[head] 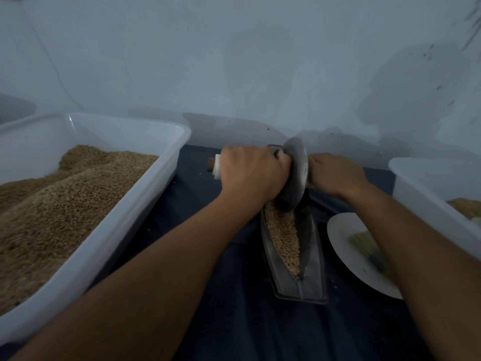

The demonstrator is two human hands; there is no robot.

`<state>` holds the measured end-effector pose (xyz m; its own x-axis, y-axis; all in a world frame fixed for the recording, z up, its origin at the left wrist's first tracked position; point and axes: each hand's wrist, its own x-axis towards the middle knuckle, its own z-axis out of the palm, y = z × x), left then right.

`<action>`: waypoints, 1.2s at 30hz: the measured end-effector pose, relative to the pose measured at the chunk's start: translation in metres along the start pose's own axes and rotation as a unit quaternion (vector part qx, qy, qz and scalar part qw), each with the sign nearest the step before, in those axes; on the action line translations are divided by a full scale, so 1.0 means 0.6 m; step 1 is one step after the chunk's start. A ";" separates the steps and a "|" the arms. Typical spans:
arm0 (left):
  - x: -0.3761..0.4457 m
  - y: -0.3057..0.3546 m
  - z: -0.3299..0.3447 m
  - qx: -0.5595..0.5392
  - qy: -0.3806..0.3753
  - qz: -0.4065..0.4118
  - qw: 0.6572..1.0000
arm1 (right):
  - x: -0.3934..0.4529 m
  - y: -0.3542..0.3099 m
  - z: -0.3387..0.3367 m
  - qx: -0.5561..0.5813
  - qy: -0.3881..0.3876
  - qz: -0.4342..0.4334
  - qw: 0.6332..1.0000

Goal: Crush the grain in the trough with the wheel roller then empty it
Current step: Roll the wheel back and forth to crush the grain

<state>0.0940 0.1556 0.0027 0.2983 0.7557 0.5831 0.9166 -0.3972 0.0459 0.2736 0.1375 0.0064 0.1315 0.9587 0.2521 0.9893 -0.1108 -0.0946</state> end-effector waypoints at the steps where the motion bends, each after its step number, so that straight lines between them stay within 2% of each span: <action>1: -0.002 0.001 -0.002 -0.002 0.001 -0.004 1.000 | -0.002 0.001 0.001 0.002 0.005 -0.004 1.000; 14: -0.035 0.004 -0.021 0.009 0.007 -0.012 1.000 | -0.036 -0.008 0.014 0.038 0.091 -0.017 0.995; 21: -0.056 0.003 -0.027 0.004 0.024 0.006 1.000 | -0.059 -0.010 0.021 0.051 0.100 -0.008 0.994; 30: -0.073 -0.005 -0.037 -0.009 0.018 0.029 0.999 | -0.109 -0.029 0.014 0.049 0.170 0.003 0.984; 36: -0.079 -0.014 -0.042 -0.029 0.019 0.046 0.998 | -0.134 -0.036 0.012 0.030 0.188 0.000 0.982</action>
<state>0.0655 0.1103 -0.0049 0.3696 0.6942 0.6177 0.8683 -0.4948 0.0365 0.2414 0.0649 -0.0186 0.1566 0.7932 0.5884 0.9853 -0.0842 -0.1486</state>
